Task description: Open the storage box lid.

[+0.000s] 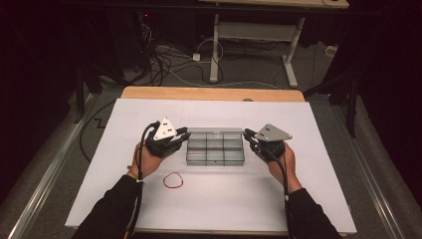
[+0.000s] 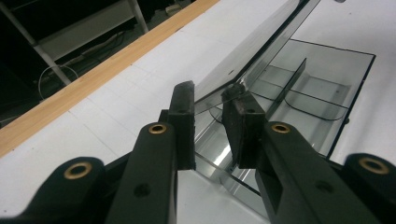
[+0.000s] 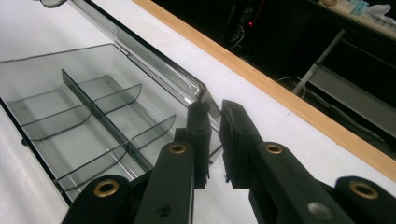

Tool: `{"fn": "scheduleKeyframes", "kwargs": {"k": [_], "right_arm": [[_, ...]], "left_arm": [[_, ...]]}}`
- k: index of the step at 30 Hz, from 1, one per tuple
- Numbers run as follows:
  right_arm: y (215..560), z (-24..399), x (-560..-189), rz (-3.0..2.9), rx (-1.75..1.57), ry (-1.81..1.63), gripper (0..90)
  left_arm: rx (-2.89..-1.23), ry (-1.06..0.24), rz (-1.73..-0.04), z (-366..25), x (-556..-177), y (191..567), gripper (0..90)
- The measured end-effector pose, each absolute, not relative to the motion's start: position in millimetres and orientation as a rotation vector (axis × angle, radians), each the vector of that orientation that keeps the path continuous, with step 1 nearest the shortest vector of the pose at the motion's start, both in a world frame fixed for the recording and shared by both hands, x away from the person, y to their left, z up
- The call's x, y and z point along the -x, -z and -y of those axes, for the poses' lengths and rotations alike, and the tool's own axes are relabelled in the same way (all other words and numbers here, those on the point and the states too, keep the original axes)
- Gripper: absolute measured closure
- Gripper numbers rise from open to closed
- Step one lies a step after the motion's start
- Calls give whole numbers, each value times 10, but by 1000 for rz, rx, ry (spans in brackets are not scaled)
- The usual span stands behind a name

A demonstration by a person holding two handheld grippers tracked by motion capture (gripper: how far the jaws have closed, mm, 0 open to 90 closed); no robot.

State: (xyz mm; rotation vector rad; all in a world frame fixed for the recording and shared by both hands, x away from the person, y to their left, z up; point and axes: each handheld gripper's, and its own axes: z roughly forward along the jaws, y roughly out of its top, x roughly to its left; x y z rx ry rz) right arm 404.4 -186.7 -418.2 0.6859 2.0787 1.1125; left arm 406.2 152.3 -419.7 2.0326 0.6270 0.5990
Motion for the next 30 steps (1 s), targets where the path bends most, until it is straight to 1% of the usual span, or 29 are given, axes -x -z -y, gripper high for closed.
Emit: {"fn": "scheduleKeyframes", "kwargs": {"k": [15, 30], "right_arm": [[4112, 1847, -4058, -2058, -697, -1135, 836], [4023, 1801, -4140, -2055, -690, -1121, 819]], "left_arm": [[-2021, -586, -638, -1546, -4170, 4143, 739], [-2018, -588, -663, -1531, -4308, 4087, 745]]}}
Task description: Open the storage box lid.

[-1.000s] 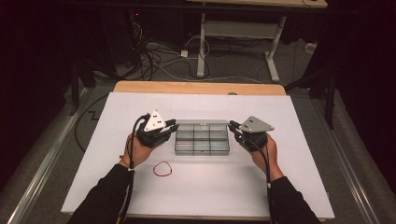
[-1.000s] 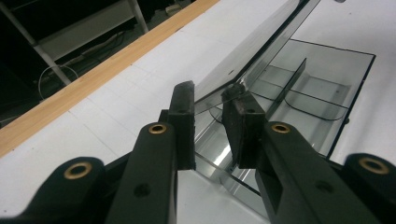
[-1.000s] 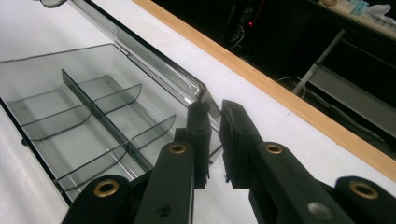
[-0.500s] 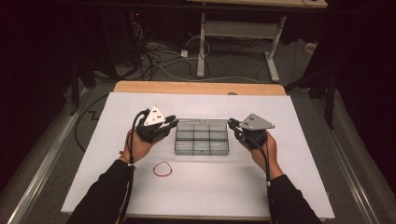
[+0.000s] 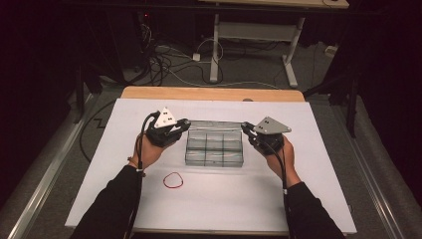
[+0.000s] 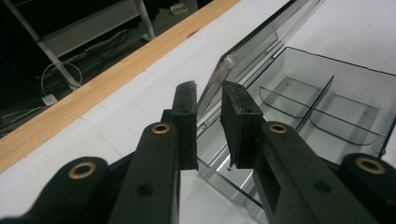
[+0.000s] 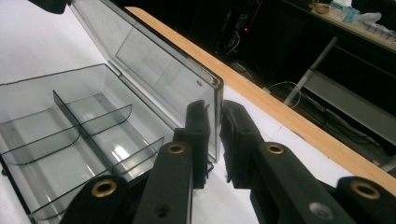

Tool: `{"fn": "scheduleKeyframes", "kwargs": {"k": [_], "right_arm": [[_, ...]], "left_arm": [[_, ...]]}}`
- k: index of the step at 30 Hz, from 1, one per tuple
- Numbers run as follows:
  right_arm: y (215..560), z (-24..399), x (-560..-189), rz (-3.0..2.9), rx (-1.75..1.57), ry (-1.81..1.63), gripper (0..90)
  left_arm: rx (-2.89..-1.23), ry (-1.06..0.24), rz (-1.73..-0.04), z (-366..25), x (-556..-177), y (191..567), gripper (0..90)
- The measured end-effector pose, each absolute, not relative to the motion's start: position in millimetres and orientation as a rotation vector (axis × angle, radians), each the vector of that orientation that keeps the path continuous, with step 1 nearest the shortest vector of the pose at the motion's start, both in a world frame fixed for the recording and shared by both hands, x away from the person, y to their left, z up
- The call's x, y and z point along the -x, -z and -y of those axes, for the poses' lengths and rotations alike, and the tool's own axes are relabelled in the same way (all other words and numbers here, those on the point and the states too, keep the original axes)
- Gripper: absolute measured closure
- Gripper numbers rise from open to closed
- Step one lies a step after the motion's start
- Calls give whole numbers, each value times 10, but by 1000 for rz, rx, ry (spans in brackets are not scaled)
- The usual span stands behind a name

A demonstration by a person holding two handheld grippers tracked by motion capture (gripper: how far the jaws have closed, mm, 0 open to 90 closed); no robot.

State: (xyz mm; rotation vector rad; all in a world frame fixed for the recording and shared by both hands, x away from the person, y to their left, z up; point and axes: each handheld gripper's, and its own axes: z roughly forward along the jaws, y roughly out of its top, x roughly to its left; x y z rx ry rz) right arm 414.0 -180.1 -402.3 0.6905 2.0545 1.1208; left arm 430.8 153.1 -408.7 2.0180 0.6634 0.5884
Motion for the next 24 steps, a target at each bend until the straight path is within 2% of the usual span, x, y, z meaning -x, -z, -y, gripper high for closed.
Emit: {"fn": "scheduleKeyframes", "kwargs": {"k": [24], "right_arm": [[3971, 1758, -4392, -2002, -749, -1180, 786]], "left_arm": [[-1943, -564, -732, -1531, -4502, 4076, 722]]}}
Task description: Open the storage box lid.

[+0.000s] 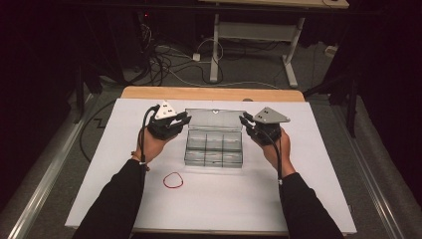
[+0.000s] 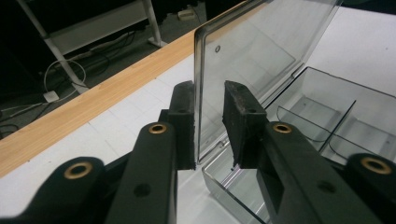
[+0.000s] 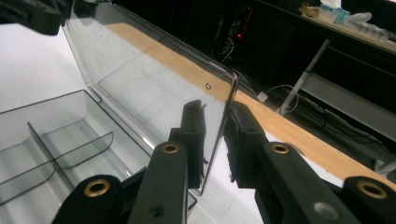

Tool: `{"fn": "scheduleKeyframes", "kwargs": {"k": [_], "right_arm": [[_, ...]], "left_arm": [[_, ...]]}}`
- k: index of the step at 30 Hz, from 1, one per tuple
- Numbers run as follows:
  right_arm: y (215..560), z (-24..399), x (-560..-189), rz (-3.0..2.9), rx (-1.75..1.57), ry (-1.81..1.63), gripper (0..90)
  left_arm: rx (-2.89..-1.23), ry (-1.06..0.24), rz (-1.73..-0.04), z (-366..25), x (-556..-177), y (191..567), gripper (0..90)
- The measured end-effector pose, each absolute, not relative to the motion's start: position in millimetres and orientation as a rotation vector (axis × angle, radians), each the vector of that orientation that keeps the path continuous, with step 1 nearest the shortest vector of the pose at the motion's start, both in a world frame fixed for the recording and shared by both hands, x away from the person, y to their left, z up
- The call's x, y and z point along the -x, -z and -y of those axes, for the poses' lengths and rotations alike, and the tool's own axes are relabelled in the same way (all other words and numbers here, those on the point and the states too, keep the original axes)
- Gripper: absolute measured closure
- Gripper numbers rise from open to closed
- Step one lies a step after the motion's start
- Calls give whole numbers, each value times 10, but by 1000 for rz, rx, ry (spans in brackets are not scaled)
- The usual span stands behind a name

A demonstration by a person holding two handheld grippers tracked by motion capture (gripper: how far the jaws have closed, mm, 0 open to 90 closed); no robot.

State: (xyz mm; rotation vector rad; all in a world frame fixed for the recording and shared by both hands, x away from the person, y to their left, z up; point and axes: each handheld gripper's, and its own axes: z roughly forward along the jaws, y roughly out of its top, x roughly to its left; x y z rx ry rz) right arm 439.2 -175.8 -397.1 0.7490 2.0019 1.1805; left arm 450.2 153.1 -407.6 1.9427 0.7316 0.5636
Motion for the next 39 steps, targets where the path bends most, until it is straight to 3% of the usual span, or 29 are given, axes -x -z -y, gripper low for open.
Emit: {"fn": "scheduleKeyframes", "kwargs": {"k": [13, 39], "right_arm": [[4061, 1717, -4498, -1905, -877, -1257, 765], [4404, 1692, -4677, -1932, -1045, -1234, 761]], "left_arm": [[-1852, -549, -780, -1535, -4607, 4182, 721], [-1878, -459, -862, -1486, -4771, 4539, 700]]}}
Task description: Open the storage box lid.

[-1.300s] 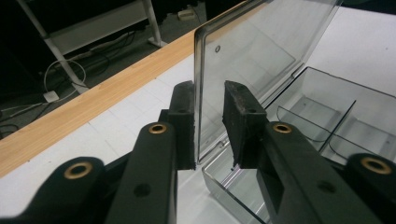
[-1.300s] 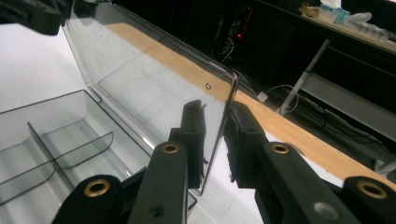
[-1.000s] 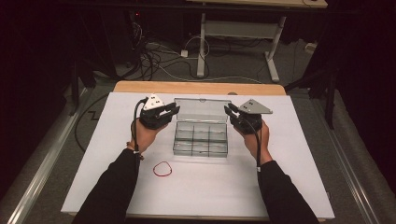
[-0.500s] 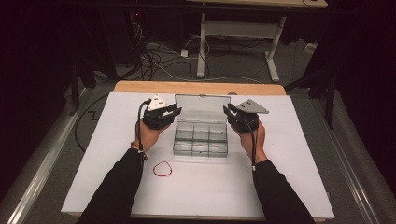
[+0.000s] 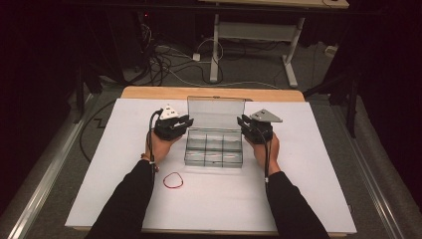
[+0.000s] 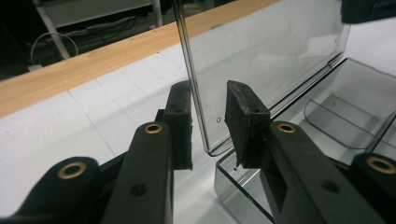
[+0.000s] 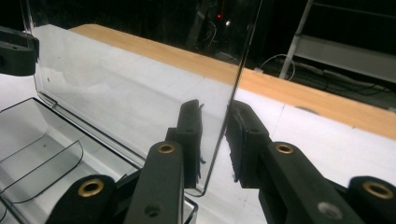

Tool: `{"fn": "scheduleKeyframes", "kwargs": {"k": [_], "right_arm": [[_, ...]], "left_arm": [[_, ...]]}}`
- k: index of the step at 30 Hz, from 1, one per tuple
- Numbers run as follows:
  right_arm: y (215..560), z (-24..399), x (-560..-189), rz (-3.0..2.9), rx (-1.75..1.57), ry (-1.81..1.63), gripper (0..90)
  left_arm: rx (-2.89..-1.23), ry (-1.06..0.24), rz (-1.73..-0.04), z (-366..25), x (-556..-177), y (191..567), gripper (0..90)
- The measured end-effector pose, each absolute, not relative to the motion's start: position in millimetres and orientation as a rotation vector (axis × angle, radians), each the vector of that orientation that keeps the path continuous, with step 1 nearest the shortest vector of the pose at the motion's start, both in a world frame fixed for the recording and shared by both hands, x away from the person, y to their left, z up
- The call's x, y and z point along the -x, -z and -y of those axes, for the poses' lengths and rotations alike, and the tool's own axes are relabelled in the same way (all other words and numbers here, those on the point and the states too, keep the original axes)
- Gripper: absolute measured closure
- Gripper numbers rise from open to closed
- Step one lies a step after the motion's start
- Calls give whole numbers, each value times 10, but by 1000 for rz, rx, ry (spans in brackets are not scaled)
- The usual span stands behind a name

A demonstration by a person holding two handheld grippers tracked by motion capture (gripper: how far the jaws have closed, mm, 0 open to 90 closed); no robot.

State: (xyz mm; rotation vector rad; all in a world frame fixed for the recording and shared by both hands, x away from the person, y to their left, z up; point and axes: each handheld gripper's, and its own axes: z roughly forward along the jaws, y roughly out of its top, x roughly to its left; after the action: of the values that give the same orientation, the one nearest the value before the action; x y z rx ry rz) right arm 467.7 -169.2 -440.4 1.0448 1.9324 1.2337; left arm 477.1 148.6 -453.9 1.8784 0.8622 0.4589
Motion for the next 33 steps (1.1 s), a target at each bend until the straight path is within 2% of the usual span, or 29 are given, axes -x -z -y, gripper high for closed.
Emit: {"fn": "scheduleKeyframes", "kwargs": {"k": [8, 33], "right_arm": [[4471, 1699, -4700, -1936, -1077, -1250, 752], [4516, 1617, -4651, -1919, -1106, -1196, 747]], "left_arm": [[-1886, -441, -882, -1483, -4778, 4599, 700], [-1973, -514, -912, -1409, -4688, 4594, 702]]}}
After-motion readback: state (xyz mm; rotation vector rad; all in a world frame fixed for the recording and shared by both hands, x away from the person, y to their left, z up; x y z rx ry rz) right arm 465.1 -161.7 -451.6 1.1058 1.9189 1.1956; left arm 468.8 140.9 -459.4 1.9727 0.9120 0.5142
